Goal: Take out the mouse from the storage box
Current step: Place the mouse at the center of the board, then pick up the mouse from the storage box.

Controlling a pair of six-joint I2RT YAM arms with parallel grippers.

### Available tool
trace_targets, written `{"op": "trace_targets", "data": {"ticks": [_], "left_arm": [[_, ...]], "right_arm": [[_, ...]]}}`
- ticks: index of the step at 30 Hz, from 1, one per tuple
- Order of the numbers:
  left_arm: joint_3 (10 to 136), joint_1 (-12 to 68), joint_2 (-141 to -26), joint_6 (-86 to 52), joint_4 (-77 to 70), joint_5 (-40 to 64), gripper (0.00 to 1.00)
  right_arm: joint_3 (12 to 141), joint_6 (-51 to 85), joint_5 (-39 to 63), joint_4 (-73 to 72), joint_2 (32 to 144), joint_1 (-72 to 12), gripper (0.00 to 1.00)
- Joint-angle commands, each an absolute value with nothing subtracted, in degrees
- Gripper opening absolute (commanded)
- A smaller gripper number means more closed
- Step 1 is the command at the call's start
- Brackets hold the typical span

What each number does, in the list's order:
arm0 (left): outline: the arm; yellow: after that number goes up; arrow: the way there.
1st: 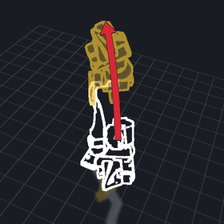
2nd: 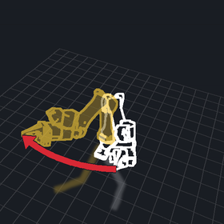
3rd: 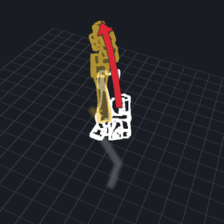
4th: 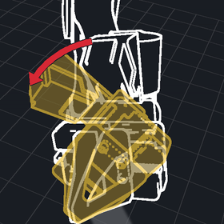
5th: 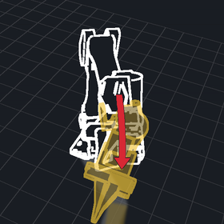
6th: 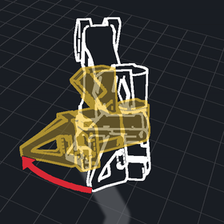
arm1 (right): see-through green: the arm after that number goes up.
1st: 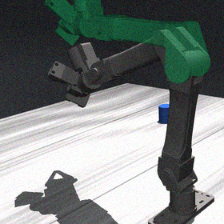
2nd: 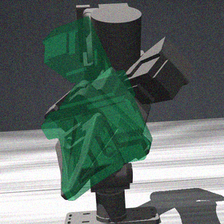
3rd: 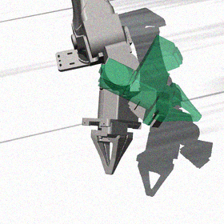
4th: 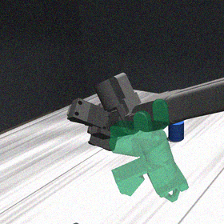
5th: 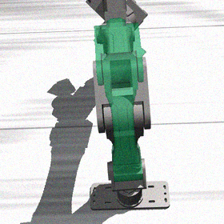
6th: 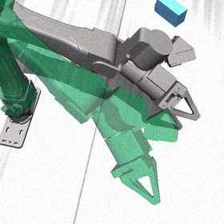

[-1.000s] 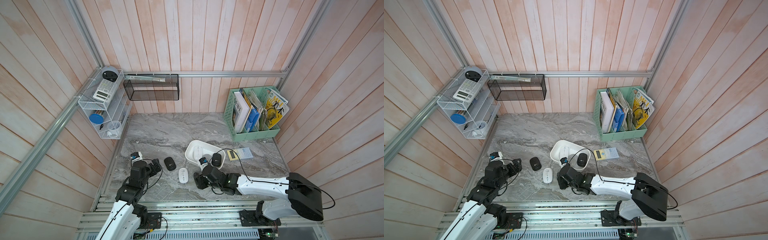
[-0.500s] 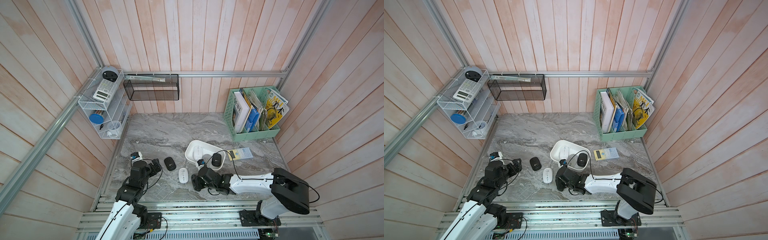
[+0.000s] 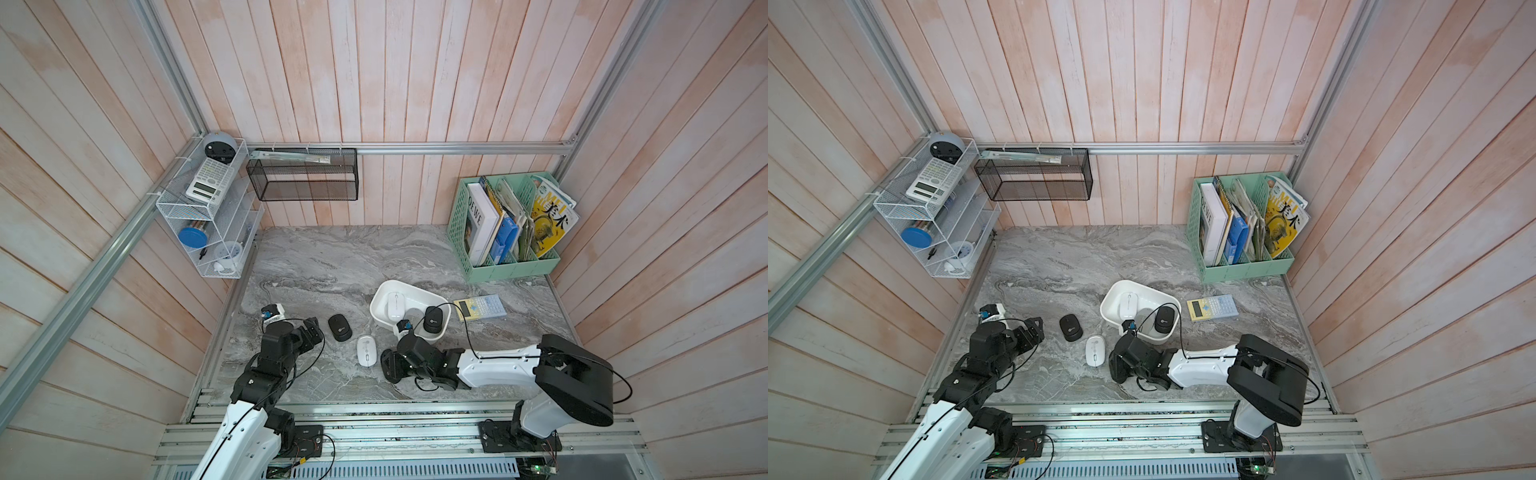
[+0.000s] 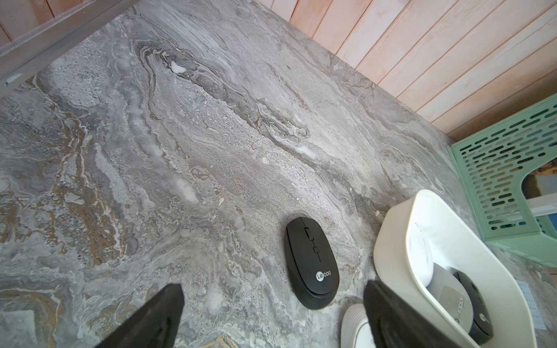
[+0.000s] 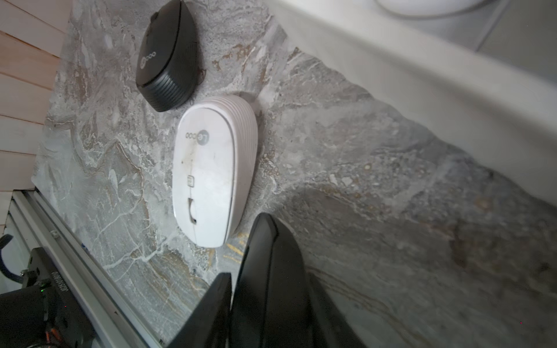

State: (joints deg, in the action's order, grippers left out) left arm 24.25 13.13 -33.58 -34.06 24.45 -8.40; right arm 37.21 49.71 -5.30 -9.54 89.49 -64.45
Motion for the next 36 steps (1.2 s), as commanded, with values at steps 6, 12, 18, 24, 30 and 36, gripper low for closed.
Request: {"op": "trace_targets", "data": {"ticks": [6, 12, 18, 24, 30, 36], "left_arm": [[23.2, 12.9, -33.3, -33.8, 22.9, -9.1, 0.99], [23.2, 12.9, -34.6, -33.6, 22.1, -8.5, 1.00], [23.5, 13.0, -36.5, -33.3, 21.2, -8.0, 1.00], [26.2, 14.1, -42.4, -34.1, 22.5, -6.8, 1.00], [32.4, 24.1, -51.0, -37.8, 24.4, -8.7, 1.00], [43.3, 36.4, -62.7, -38.9, 27.6, -14.9, 1.00]], "right_arm": [[35.2, 49.8, -12.6, -4.0, 82.8, -64.2, 0.62], [35.5, 49.8, -20.3, 3.6, 74.9, -63.8, 0.75], [36.1, 43.6, -25.2, 13.6, 60.6, -59.7, 0.81], [36.0, 39.0, -27.4, 25.0, 49.2, -53.1, 0.86], [32.1, 34.7, -25.7, 29.4, 41.5, -46.5, 0.87], [27.0, 32.1, -24.7, 28.4, 37.5, -43.2, 0.88]]}}
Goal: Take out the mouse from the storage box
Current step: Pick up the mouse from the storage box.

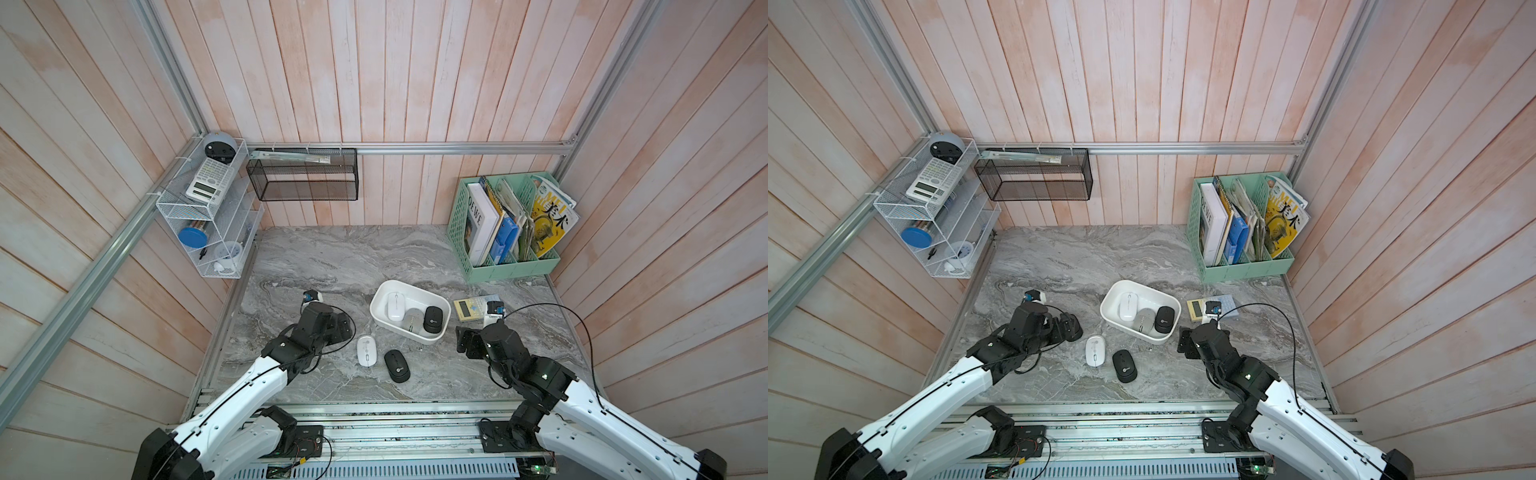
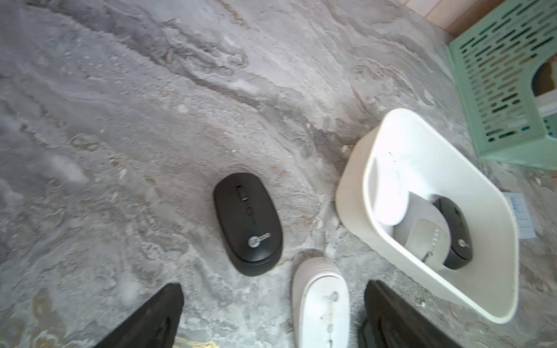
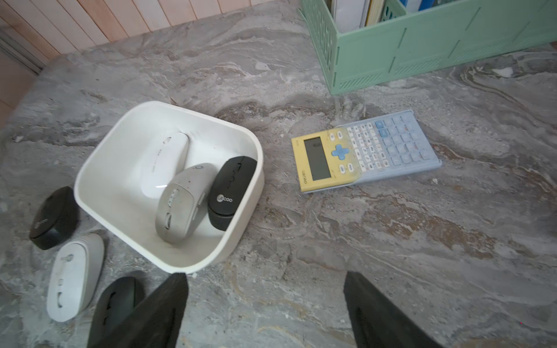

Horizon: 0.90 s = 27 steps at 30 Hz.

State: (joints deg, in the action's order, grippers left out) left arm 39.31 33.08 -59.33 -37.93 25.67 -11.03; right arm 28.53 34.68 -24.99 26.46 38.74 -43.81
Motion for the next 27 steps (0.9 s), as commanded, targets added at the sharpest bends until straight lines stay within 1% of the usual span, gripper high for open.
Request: {"op": "trace_targets", "data": {"ticks": [1, 7, 14, 20, 27], "left_arm": [[45.6, 38.0, -65.0, -38.7, 28.2, -16.2, 1.00], [58.8, 45.4, -79.0, -36.1, 33.8, -23.4, 0.99], [72.1, 48.4, -93.3, -33.6, 37.1, -23.6, 0.95], [82.4, 49.8, -103.9, -32.5, 40.1, -24.0, 0.90], [91.1, 49.8, -114.4, -33.0, 43.3, -26.3, 0.88]], "right_arm": [[26.1, 31.5, -24.6, 27.8, 36.9, -43.1, 0.88], [23.1, 30.7, -26.0, 26.1, 29.9, -43.0, 0.89], [20.3, 30.9, -25.8, 25.8, 21.7, -42.9, 0.91], [20.2, 30.9, -24.6, 25.3, 22.0, -42.8, 0.91], [20.7, 30.9, -24.4, 25.5, 23.4, -42.9, 0.91]]}}
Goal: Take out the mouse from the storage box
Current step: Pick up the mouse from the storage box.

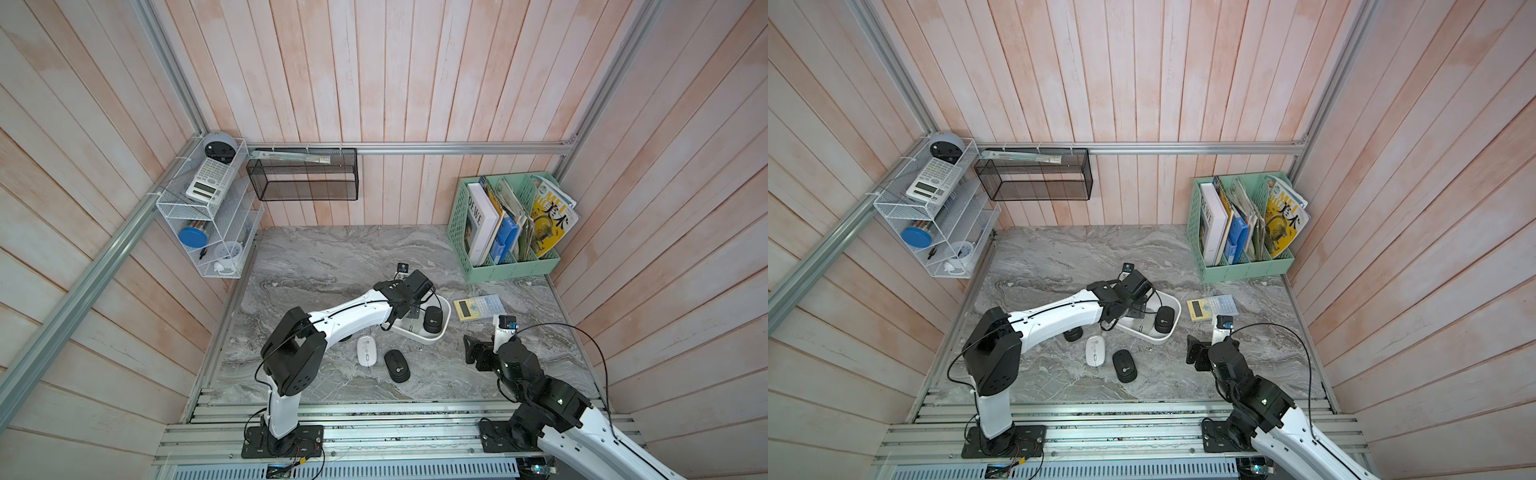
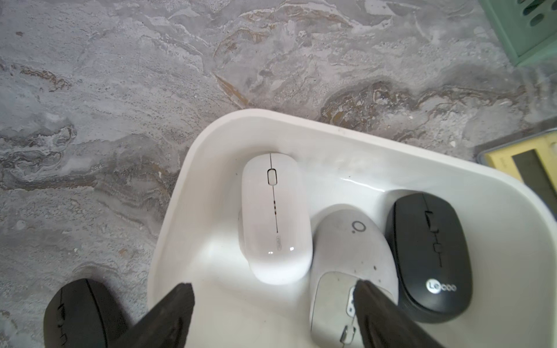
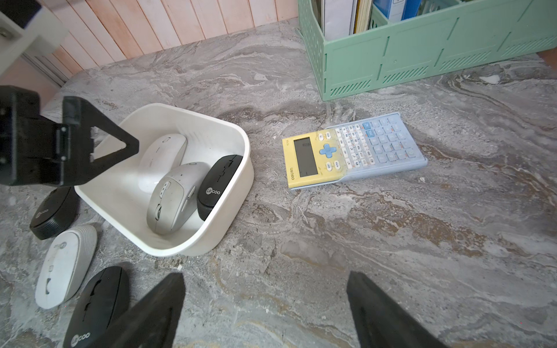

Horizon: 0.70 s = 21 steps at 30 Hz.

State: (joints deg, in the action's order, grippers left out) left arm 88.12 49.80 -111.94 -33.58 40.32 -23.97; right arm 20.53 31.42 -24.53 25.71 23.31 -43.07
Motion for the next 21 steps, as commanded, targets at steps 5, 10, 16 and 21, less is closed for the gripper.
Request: {"op": "trace_targets", "data": {"ticks": [5, 10, 16, 21], "left_arm": [[95.4, 49.1, -119.8, -33.1, 44.5, -25.3, 0.85], [97.1, 47.3, -123.0, -34.9, 44.5, -23.0, 0.84], [97.6, 45.7, -125.0, -35.5, 43.9, -21.1, 0.83], [98.8, 45.7, -127.0, -35.2, 44.1, -20.1, 0.83]], "right_arm": [[20.5, 31.2, -24.1, 25.7, 22.7, -42.9, 0.91], [20.4, 31.4, -23.7, 25.9, 22.6, -42.9, 0.91], [20.5, 31.5, -23.6, 25.9, 22.8, -42.9, 0.91], [20.5, 31.6, -23.6, 25.8, 23.0, -42.9, 0.91]]}}
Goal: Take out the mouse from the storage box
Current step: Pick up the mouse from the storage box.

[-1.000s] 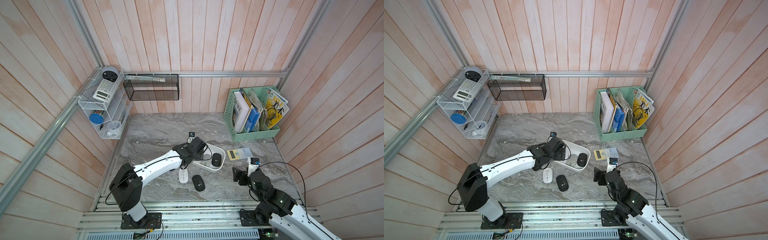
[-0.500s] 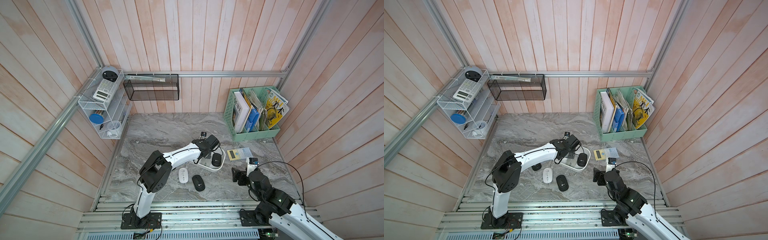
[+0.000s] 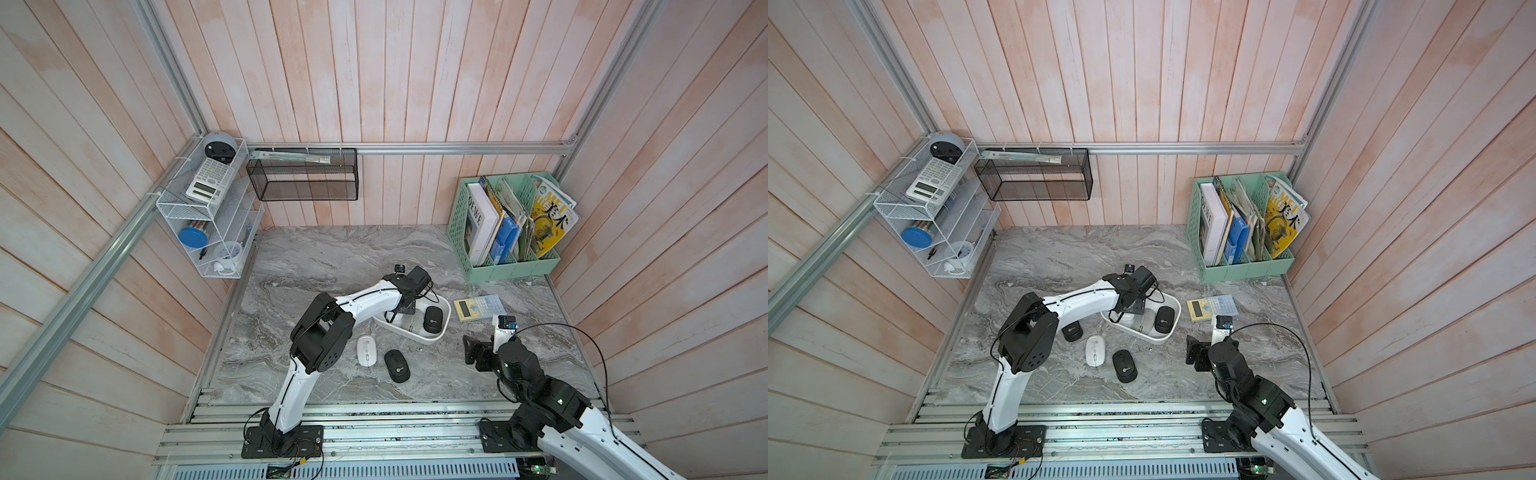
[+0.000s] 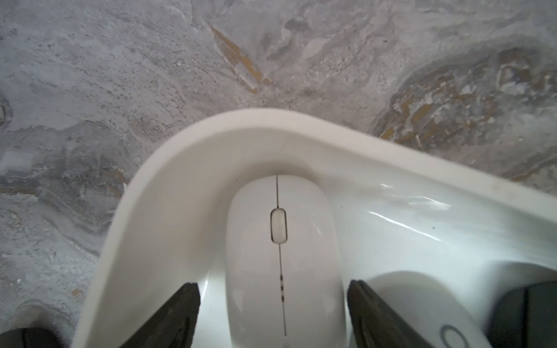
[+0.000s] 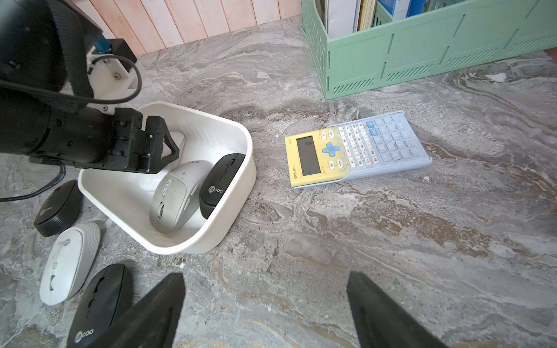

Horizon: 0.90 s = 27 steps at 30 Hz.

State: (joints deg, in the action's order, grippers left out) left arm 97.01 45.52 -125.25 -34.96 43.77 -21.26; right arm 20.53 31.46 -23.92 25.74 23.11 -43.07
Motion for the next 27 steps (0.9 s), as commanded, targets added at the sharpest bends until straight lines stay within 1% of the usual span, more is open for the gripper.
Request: {"op": "trace_targets", "data": {"ticks": [1, 7, 10, 19, 27], "left_arm": [[98.9, 45.7, -127.2, -35.3, 44.1, -20.0, 0.83], [100.8, 45.6, -130.2, -35.5, 44.3, -19.3, 0.82], [101.4, 45.6, -131.0, -35.5, 44.3, -18.9, 0.78], [101.9, 45.6, -130.6, -35.2, 44.4, -19.2, 0.57], [101.6, 45.7, -127.6, -35.2, 44.3, -19.5, 0.54]], "right_arm": [[20.6, 31.6, -23.6, 25.9, 23.1, -42.9, 0.91], [20.6, 31.6, -23.8, 25.9, 23.3, -42.9, 0.91], [20.6, 31.7, -23.9, 25.9, 23.5, -42.9, 0.91], [20.7, 31.6, -24.1, 25.7, 24.1, -42.9, 0.92], [20.6, 31.7, -24.4, 25.7, 24.1, -42.9, 0.92]]}}
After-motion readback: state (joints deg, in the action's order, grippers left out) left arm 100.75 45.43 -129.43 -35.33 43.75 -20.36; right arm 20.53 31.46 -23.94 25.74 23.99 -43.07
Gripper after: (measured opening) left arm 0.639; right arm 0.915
